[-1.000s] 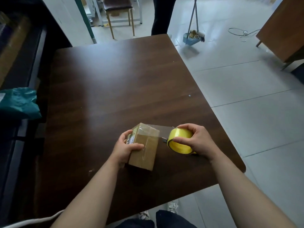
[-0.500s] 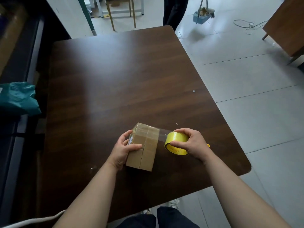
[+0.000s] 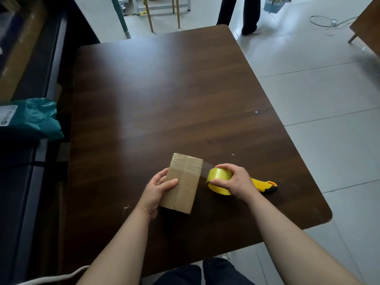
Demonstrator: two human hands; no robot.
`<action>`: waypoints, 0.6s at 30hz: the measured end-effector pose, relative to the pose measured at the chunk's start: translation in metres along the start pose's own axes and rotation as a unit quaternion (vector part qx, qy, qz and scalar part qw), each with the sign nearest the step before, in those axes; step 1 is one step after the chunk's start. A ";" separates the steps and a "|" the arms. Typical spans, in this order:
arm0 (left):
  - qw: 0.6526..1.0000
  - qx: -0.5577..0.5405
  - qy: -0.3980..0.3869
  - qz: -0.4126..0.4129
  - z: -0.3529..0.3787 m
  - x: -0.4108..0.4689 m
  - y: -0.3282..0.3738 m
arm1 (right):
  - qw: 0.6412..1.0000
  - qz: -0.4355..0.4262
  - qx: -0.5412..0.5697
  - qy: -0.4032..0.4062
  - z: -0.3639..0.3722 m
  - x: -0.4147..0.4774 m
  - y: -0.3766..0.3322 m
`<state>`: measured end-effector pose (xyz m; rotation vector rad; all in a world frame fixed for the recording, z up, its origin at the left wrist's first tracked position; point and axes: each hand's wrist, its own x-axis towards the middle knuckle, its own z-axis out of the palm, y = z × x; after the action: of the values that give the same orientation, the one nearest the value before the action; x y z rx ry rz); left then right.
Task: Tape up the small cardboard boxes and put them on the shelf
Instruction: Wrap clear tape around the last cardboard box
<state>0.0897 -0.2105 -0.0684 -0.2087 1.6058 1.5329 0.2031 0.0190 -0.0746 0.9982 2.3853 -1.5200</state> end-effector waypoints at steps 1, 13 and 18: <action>1.000 0.020 0.011 0.012 -0.001 -0.002 0.000 | 1.000 -0.002 -0.005 0.002 0.002 0.001 -0.001; 0.796 0.563 0.180 0.128 0.059 -0.016 0.011 | 0.999 -0.019 -0.047 -0.013 0.010 -0.007 -0.003; 0.924 0.326 0.139 0.141 0.042 -0.009 0.030 | 0.996 -0.072 0.034 0.032 -0.023 -0.019 -0.034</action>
<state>0.0947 -0.1713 -0.0339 0.1927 2.3656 1.1109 0.2026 0.0207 -0.0291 0.9201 2.5159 -1.6509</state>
